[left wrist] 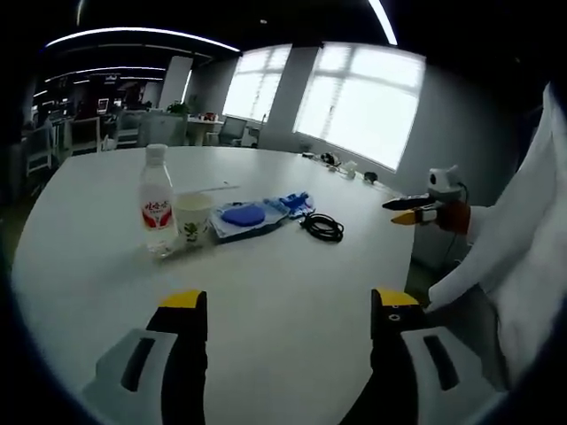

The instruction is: Arrange the tabletop items into an orderly group along one side of the table until the central work area is clear of visible clutter.

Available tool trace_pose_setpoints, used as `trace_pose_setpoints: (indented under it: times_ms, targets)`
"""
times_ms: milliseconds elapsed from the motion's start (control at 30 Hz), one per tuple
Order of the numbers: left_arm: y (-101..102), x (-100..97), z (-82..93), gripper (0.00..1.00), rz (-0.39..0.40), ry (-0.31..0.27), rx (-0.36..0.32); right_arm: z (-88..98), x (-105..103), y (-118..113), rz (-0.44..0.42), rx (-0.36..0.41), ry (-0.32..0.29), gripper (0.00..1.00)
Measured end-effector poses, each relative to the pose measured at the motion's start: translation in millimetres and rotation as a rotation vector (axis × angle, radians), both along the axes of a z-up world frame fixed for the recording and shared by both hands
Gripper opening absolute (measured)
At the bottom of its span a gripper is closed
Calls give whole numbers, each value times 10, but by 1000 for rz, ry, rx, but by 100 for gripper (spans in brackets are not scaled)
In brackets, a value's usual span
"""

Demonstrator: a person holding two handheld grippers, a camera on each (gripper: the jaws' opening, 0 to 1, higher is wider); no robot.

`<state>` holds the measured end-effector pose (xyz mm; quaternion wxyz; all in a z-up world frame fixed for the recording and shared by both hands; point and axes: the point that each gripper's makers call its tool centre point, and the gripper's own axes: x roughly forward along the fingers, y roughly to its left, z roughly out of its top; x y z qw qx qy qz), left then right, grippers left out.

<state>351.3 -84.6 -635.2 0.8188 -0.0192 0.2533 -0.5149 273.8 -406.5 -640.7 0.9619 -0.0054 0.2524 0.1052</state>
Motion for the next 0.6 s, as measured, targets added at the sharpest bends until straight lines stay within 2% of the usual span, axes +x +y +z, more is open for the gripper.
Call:
trace_pose_setpoints:
  times_ms: [600]
  targets:
    - [1,-18,15,75,1,6,-6,29,17,42,19,-5,7,61]
